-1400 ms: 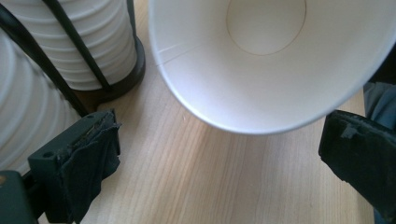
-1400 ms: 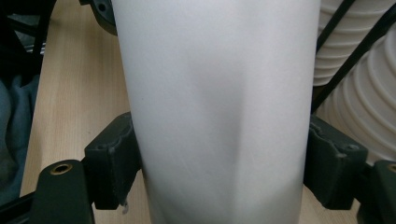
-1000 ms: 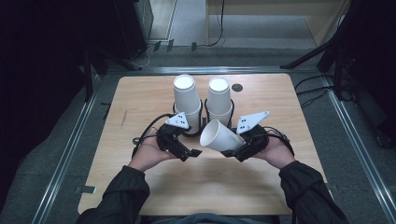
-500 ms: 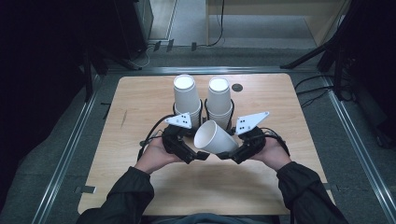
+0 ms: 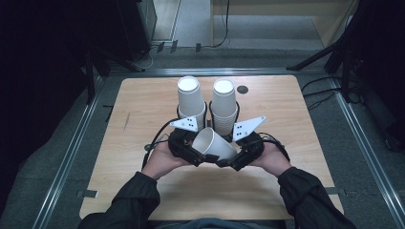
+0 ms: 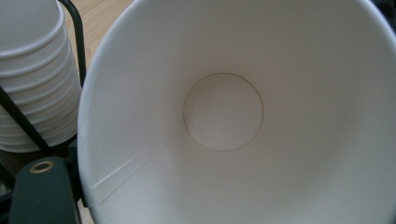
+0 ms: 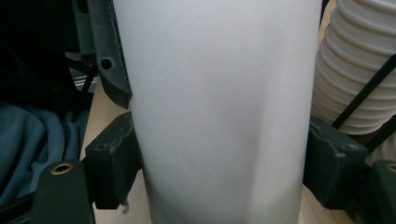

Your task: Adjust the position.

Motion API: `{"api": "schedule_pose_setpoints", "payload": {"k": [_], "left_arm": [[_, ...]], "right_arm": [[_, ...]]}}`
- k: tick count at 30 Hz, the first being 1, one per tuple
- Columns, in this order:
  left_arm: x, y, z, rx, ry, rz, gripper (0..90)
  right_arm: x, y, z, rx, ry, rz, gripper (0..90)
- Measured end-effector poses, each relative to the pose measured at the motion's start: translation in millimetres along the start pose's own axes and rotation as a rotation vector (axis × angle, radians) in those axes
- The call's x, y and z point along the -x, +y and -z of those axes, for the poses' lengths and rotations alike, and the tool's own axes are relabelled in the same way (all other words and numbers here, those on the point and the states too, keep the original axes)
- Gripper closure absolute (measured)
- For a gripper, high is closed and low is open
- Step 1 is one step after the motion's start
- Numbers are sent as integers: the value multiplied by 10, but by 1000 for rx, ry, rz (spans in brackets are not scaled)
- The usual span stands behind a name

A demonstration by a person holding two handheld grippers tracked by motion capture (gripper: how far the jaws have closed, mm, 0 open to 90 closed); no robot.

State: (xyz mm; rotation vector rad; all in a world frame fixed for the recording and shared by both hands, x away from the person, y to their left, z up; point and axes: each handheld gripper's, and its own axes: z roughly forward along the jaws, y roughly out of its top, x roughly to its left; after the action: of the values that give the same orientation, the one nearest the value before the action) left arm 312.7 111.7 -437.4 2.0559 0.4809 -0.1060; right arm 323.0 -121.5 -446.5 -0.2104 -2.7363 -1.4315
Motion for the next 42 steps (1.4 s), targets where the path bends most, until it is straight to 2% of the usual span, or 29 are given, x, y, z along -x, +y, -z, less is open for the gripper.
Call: {"api": "schedule_pose_setpoints", "payload": {"k": [2, 6, 8, 11, 15, 19, 24, 30, 31, 34, 42], "left_arm": [[-2, -2, -2, -7, -4, 7, 152], [13, 19, -6, -25, 4, -16, 190], [1, 21, -4, -29, -12, -7, 197], [-6, 25, -8, -44, -14, -5, 198], [-34, 20, 34, -46, 1, 12, 198], [-47, 20, 105, -57, 51, -8, 199], [-90, 17, 198, -82, 66, -8, 198], [-140, -5, 246, -113, 57, 4, 196], [-148, -6, 242, -134, 76, -1, 196], [-155, -19, 231, -172, 100, -14, 195], [-175, -21, 185, -253, 144, -51, 193]], "right_arm": [[-1, -3, -2, -5, 4, -5, 222], [-3, -8, -5, -19, -6, 2, 222], [-4, -11, 2, -20, -2, -1, 222], [-5, -15, 4, -31, 2, -7, 218], [-3, -31, 0, -71, -21, -31, 167], [39, -59, 52, -70, -30, -65, 166], [89, -93, 99, -63, -38, -93, 166], [109, -139, 92, -80, -39, -98, 169], [119, -152, 83, -83, -37, -101, 169], [128, -161, 66, -84, -36, -103, 169], [141, -178, 46, -84, -36, -105, 170]]}}
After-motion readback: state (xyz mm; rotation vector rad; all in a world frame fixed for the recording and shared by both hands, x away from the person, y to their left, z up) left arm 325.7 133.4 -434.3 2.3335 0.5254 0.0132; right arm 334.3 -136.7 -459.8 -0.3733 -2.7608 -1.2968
